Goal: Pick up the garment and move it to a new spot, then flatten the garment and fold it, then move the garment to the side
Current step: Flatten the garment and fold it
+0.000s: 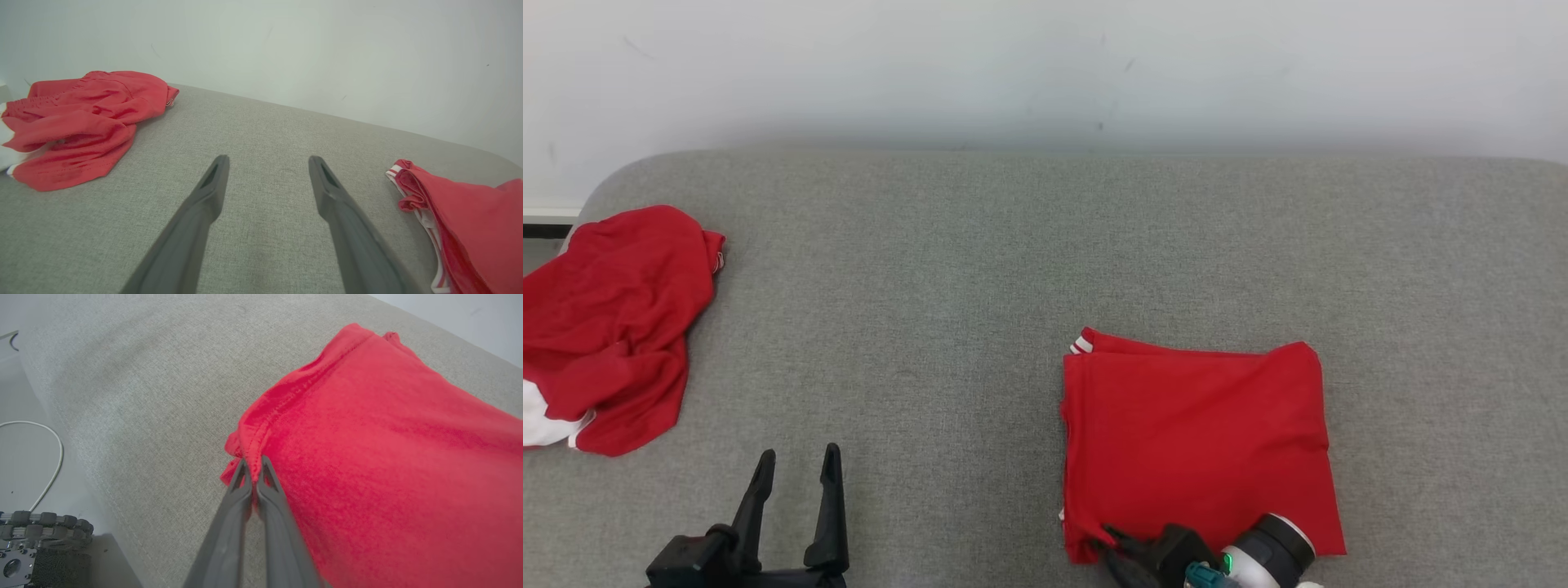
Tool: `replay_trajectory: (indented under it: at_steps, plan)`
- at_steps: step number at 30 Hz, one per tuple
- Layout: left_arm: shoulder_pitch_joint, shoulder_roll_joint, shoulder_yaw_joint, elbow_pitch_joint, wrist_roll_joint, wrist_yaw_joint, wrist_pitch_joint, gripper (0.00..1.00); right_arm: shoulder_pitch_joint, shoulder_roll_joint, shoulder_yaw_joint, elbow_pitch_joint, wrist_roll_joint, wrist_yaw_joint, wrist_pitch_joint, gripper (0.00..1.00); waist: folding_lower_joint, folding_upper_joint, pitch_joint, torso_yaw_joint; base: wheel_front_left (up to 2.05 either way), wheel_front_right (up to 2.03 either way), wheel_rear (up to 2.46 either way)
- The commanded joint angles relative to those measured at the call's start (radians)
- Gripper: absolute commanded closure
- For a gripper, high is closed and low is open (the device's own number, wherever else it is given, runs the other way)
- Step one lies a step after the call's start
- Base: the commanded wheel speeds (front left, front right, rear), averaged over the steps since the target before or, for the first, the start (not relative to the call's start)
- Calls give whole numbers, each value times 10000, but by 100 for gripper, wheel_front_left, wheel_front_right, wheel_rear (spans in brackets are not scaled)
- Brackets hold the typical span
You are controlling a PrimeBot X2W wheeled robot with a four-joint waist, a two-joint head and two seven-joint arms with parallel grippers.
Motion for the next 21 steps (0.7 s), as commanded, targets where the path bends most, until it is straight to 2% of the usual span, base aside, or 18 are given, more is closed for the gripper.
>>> replay_trajectory:
  at_steps: [1, 7, 14, 21]
  plan:
    - [92, 6, 8, -47, 37, 32, -5, 0, -115, 150, -60, 54, 122, -24, -150, 0, -1, 0, -51, 2, 0, 0, 0]
    - [282, 6, 127, -54, 71, 50, -5, 0, -49, 579, -982, -345, 618, -24, -1085, 0, -1, 0, -333, -85, 0, 0, 0]
    - [433, 6, 468, -157, 138, 73, -5, 0, 343, 880, -3182, -1249, 626, -24, -1980, 0, -1, 0, -748, -349, 0, 0, 0]
    - [498, 6, 668, -325, 264, 9, -5, 0, 714, 1053, -5375, -1332, 796, -25, -2166, 0, -1, 0, -1134, -584, 0, 0, 0]
